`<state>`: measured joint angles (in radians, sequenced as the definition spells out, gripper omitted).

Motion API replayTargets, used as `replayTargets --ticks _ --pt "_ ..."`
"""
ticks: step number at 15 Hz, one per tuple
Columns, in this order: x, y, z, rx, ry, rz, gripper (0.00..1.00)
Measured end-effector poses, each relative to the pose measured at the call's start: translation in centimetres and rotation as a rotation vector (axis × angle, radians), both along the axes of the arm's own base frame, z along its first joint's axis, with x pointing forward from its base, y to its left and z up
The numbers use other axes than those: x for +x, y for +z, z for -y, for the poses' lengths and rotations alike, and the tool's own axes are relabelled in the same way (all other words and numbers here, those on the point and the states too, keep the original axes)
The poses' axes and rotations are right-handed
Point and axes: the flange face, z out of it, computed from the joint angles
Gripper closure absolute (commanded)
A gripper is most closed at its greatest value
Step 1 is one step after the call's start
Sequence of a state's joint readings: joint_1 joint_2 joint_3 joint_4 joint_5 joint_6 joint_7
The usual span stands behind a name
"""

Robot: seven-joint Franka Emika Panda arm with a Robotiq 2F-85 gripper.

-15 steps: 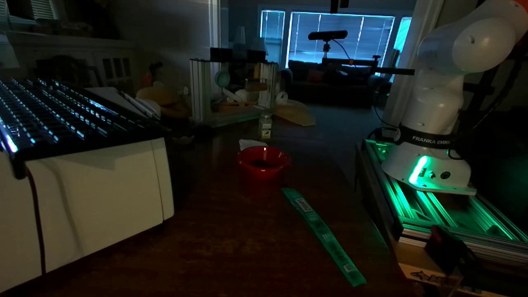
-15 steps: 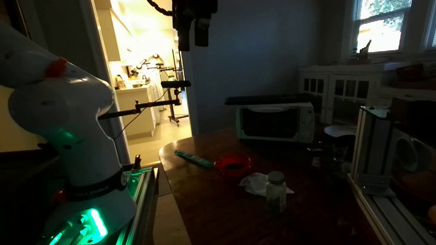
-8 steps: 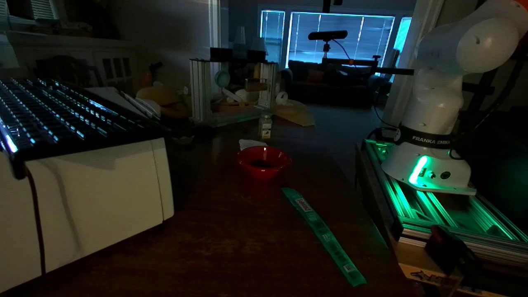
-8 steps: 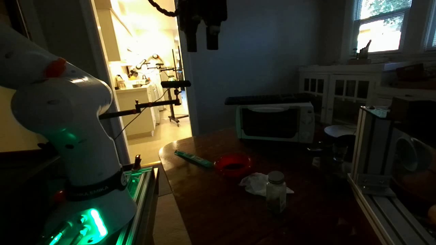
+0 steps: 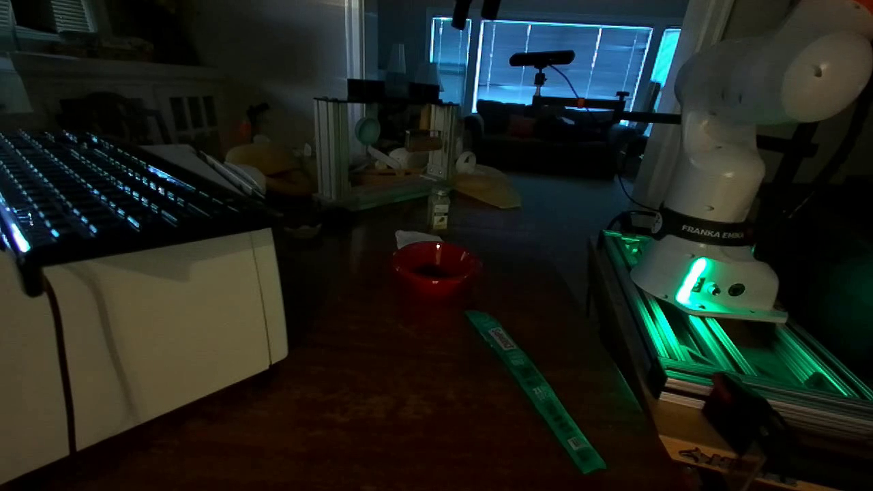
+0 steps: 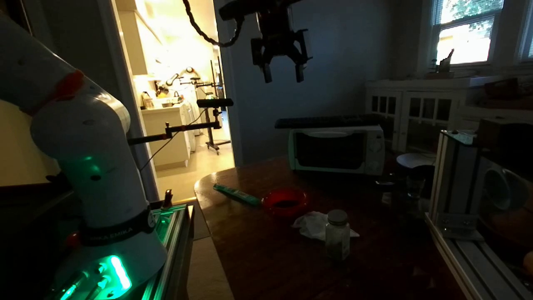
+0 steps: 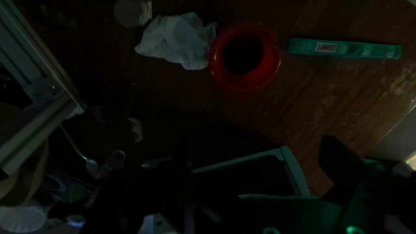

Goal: Open the oven door.

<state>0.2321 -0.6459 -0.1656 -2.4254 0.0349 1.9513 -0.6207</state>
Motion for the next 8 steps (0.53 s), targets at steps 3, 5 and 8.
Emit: replayTargets --ticks 3,5,8 --pt "3.2 -2.1 -3.4 0.003 0.147 0.057 0.51" --pt "5.2 -3.4 -5.4 0.019 0.215 0.084 0.65" --pt "8.0 -5.3 -7.9 0.061 0.246 0.125 0.89"
